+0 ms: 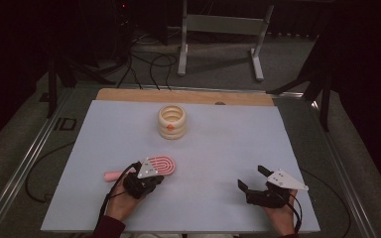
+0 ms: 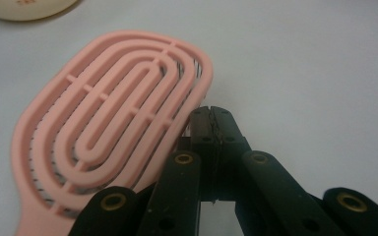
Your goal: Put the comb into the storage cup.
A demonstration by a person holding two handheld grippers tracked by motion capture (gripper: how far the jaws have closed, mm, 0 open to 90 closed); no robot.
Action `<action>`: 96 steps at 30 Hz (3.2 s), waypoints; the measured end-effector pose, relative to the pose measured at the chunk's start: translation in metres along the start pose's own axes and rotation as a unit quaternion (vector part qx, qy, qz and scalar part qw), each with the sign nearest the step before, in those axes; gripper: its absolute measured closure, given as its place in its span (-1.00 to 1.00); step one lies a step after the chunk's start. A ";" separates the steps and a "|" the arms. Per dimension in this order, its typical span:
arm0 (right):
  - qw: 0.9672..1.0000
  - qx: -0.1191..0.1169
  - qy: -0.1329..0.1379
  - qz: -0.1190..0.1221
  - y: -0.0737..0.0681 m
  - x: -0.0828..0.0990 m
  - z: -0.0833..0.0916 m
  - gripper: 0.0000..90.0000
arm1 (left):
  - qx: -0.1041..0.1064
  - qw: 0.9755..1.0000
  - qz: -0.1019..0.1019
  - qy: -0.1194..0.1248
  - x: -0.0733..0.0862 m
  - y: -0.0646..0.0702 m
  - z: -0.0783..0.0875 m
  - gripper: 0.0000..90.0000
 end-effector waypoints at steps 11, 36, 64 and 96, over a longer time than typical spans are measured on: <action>1.000 0.000 -0.001 -0.001 0.000 0.000 0.000 -0.81 | -0.038 0.999 0.013 -0.018 0.005 -0.012 -0.001 1.00; 1.000 0.002 -0.004 0.000 0.001 0.001 0.000 -0.80 | -0.076 0.996 0.038 -0.024 0.012 -0.026 0.002 0.97; 1.000 -0.009 0.003 0.001 -0.002 -0.001 0.000 -0.81 | -0.085 0.988 0.053 0.122 -0.012 -0.037 0.076 0.03; 0.999 -0.026 0.032 0.008 -0.009 -0.007 0.003 -0.81 | -0.155 0.964 0.096 0.194 0.043 -0.073 0.144 -1.00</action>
Point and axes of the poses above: each handheld gripper's, and its own axes: z roughly backward along the jaws, x roughly out of its underside, y roughly to its right, the point moved 7 cm from there along -z, roughly forward along the jaws, and after that the axes turned 4 degrees about y, right-handed, at the moved point
